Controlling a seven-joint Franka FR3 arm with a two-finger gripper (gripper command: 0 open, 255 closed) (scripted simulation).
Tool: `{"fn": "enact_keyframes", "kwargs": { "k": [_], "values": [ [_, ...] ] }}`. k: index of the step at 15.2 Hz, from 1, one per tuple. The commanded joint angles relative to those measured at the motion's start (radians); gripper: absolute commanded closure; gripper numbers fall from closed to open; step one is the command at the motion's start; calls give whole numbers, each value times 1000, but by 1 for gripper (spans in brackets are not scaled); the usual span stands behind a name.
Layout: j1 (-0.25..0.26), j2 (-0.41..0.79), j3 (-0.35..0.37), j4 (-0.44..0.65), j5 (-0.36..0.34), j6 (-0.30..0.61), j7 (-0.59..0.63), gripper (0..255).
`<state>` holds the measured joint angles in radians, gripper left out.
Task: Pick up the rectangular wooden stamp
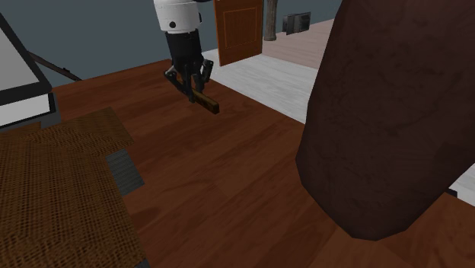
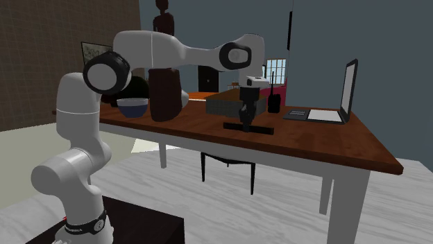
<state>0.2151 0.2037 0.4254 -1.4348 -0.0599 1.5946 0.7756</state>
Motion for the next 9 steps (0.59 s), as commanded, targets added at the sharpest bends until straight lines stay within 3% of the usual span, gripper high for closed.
{"fn": "enact_keyframes", "kwargs": {
  "k": [1, 9],
  "values": [
    [3, 11, 0, 29, -4, -28, 2, 255],
    [23, 54, 4, 197, -22, -156, 12, 255]
  ]
}}
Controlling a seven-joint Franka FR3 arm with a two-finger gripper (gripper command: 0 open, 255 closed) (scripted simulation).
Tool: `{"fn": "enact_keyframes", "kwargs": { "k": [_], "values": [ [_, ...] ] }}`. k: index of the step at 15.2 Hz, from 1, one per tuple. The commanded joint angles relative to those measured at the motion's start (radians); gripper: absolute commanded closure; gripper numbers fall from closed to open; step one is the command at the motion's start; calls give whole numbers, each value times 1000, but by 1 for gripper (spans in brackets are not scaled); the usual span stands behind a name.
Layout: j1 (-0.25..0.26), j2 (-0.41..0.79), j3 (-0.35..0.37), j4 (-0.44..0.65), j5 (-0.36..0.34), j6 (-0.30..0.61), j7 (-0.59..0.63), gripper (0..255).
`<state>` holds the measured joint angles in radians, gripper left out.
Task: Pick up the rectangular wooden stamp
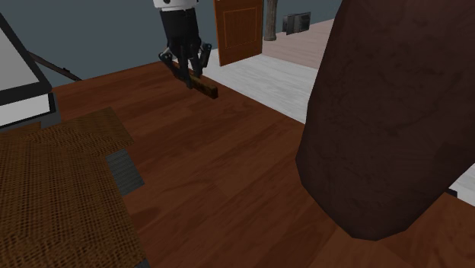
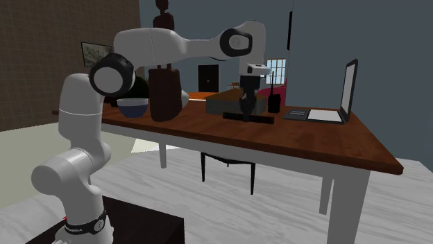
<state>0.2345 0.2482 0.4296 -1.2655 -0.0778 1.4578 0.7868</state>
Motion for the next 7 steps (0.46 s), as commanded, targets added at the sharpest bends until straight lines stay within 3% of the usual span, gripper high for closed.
{"fn": "enact_keyframes", "kwargs": {
  "k": [1, 5, 7],
  "values": [
    [7, 18, 1, 53, -8, -36, 2, 255],
    [25, 55, 3, 162, -24, -111, 9, 255],
    [26, 56, 3, 166, -25, -113, 9, 255]
  ]
}}
